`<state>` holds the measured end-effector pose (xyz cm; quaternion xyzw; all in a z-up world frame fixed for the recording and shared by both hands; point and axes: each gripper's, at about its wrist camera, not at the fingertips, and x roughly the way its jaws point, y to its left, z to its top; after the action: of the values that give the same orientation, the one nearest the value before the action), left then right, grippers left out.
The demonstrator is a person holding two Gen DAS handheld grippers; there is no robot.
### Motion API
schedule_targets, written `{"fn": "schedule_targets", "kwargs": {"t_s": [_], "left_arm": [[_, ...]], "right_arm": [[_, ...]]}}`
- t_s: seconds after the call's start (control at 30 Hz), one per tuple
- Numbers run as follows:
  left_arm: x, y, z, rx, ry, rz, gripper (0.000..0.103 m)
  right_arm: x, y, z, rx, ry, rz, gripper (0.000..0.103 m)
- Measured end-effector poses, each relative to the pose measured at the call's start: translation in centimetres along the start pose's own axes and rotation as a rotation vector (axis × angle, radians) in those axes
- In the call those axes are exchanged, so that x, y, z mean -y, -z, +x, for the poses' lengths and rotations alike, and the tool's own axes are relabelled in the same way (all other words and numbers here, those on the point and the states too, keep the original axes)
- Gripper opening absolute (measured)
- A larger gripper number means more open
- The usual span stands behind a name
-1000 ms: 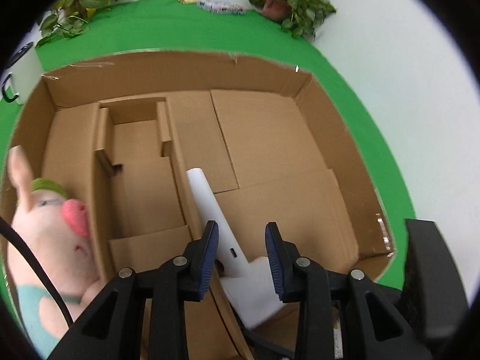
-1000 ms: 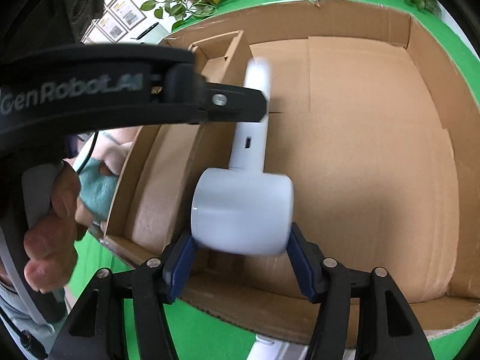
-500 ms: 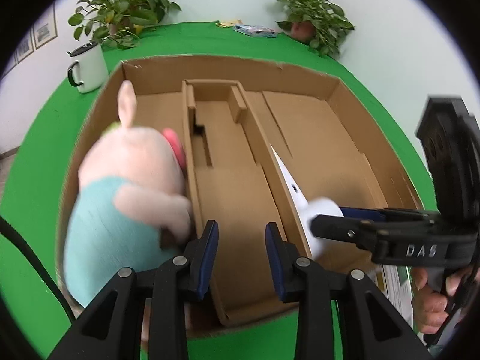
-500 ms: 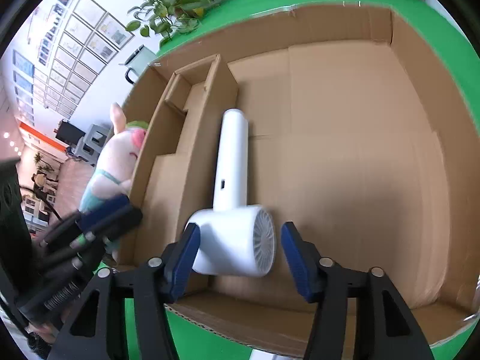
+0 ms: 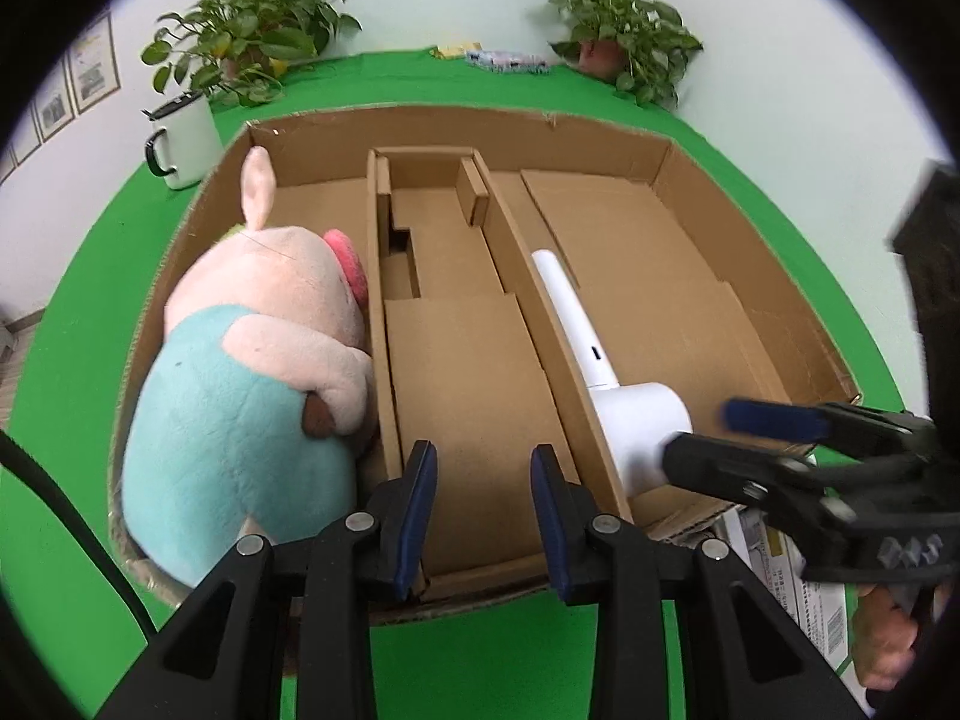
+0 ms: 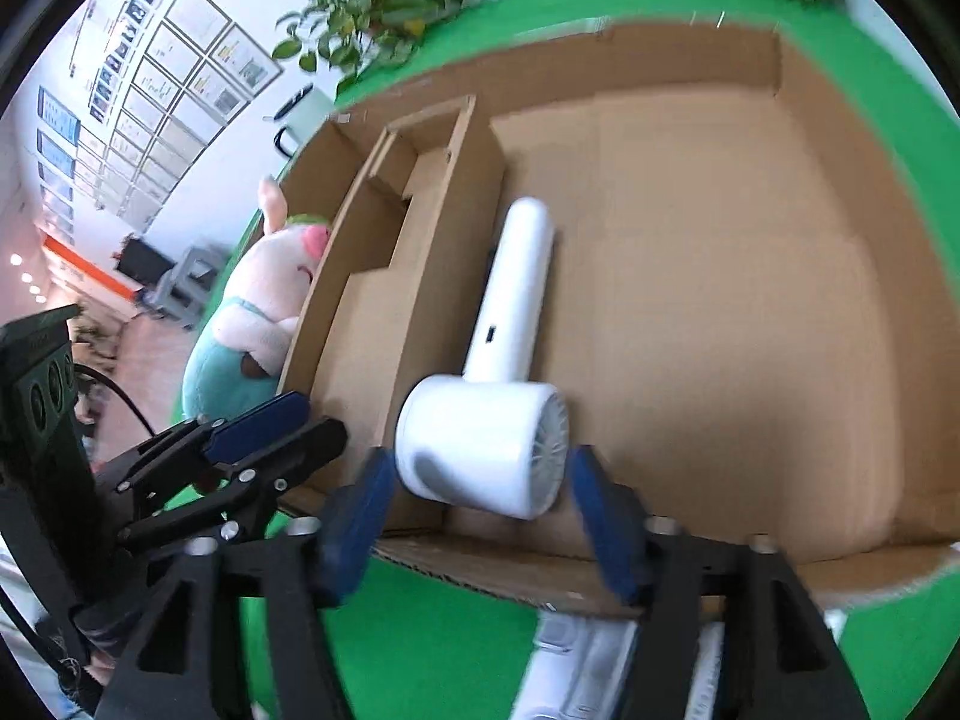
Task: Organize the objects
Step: 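Lower the hair dryer beside the long box insert and open the right gripper, then move the right gripper back to the white stand beside the box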
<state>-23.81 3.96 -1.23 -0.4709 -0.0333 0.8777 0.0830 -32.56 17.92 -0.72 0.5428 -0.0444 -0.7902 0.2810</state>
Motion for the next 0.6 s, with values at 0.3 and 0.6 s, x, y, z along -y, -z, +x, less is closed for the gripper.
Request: {"fn": "schedule_targets", "kwargs": {"t_s": [0.3, 0.6], "left_arm": [[2.2, 3.8, -8.2, 0.419, -0.248, -0.003, 0.083], [3.2, 6.6, -9.8, 0.407, -0.313, -0.016, 0.083]], "right_arm": [[-4.4, 10.0, -8.4, 0.439, 0.318, -0.265, 0.102], [-5.0, 17.5, -7.6, 0.338, 0.037, -0.262, 0.102]]}}
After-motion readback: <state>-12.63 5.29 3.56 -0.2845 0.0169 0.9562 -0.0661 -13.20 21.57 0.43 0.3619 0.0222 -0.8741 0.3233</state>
